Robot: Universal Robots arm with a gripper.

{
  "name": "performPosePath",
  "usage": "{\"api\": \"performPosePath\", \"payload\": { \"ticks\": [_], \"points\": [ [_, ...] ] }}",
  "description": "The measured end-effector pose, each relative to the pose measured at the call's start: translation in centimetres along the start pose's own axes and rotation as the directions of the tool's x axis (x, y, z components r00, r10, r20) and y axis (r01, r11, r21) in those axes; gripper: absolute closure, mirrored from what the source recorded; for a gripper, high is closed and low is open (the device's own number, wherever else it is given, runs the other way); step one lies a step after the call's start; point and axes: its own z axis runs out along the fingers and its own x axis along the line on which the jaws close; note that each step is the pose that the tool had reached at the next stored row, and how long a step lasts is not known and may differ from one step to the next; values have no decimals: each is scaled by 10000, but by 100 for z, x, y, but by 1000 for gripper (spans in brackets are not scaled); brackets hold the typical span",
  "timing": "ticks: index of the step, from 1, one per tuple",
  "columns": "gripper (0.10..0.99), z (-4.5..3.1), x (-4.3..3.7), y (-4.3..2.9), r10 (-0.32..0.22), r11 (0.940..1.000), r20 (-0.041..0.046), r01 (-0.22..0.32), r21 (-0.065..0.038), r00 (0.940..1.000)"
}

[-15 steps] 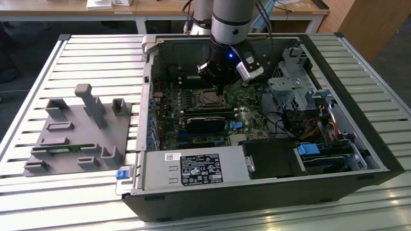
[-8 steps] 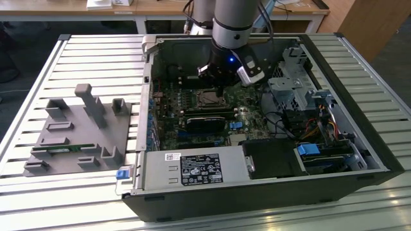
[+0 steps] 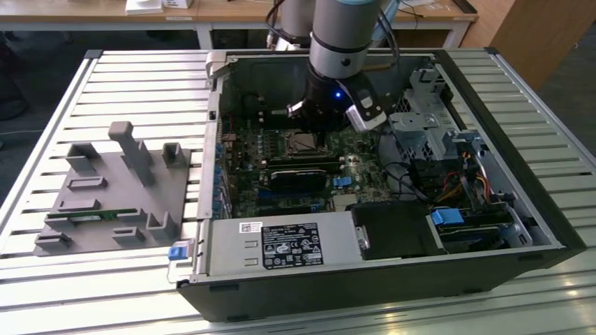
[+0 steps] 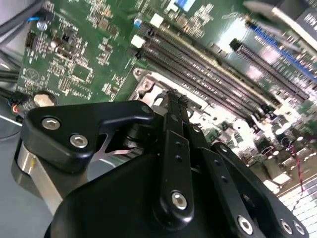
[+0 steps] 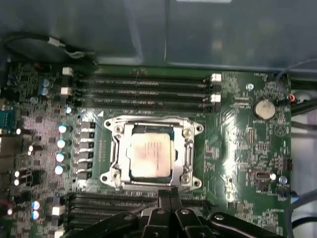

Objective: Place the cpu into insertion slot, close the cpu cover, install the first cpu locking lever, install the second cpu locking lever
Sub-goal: 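Install the second cpu locking lever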

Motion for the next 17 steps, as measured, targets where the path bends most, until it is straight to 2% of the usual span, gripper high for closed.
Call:
{"api": "performPosePath", "payload": {
  "ticks": [2,7,10,16,17],
  "points": [
    [965,-2,24,-34,2,10000,0,-2,-17,10000],
    [965,7,214,-51,0,10000,1,0,-37,10000],
    [965,22,298,-52,1,10000,3,-1,-52,10000],
    [965,118,335,-61,-1,10000,1,1,-66,10000],
    [965,121,335,-66,-3,9999,1,3,-136,10000]
  ]
}}
